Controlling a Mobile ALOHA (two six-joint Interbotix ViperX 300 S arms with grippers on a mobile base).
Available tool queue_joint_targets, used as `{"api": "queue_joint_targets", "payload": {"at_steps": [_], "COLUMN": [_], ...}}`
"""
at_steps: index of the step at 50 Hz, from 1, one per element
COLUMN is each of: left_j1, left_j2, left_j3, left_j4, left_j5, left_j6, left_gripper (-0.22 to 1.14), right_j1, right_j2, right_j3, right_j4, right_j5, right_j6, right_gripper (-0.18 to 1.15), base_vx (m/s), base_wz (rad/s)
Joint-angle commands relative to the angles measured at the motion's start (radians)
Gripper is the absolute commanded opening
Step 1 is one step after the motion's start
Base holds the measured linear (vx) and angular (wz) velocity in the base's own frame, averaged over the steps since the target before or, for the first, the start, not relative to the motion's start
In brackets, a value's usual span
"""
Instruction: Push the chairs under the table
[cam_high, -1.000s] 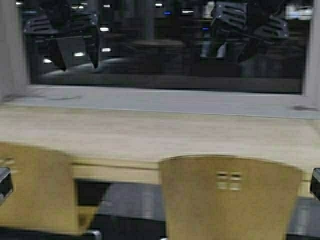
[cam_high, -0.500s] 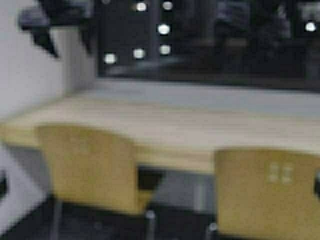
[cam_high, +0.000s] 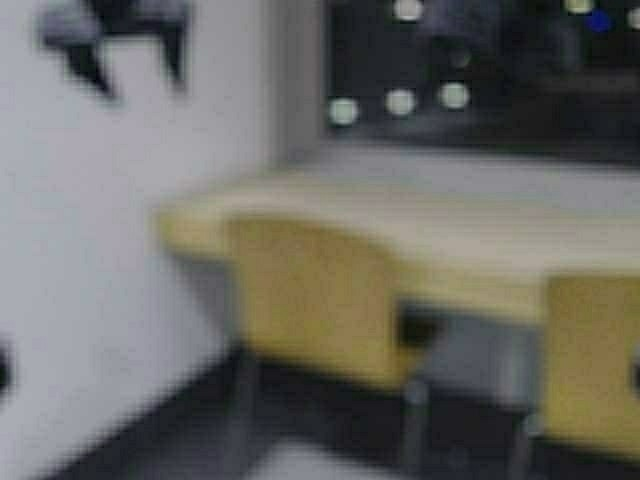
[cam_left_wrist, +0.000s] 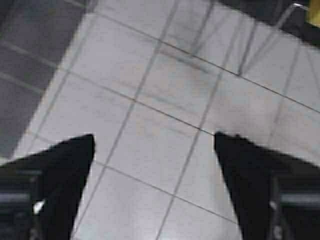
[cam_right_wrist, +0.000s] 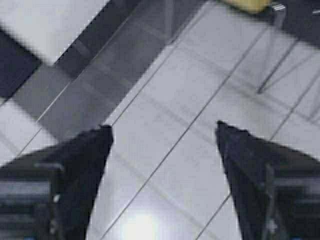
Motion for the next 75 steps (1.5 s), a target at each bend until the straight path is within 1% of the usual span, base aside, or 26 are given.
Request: {"api": "queue_joint_targets", "payload": {"at_steps": [1,11,25,39,52,75], "left_j1": [-0.005,-0.008,-0.008,-0.006,-0.011,-0.011], "left_j2": [-0.002,-0.031,-0.012,0.029,-0.008,-0.002], "left_j3": [-0.023,0.020,0.020,-0.038,0.002,-0.029], "left_j4": [0.000,-0.003,-0.003,-0.005,-0.021,-0.023], "left_j5": [-0.012,-0.012,-0.015,-0.023,-0.018,-0.028], "left_j6": [-0.003,-0.006,-0.006,-0.008,-0.009,-0.015], "left_gripper": [1.01,1.01,1.01,1.01,1.01,1.01], "right_j1": [-0.006,-0.006,-0.005,-0.006,-0.006,-0.020], "right_j2": [-0.023,-0.025,-0.009,-0.003,0.006,0.015], "right_j3": [-0.018,-0.021,-0.026,-0.025,-0.026,-0.044], "right_j4": [-0.002,-0.002,-0.002,-0.002,-0.002,-0.003], "right_j5": [0.002,0.008,0.003,0.017,0.018,0.006], "right_j6": [0.002,0.003,0.002,0.003,0.000,-0.002], "right_gripper": [0.95,0.95,0.95,0.95,0.95,0.95], "base_vx": [-0.36,-0.35,-0.37,-0.38,-0.40,-0.38], "base_wz": [0.33,0.16,0.11,0.19,0.10,-0.04]}}
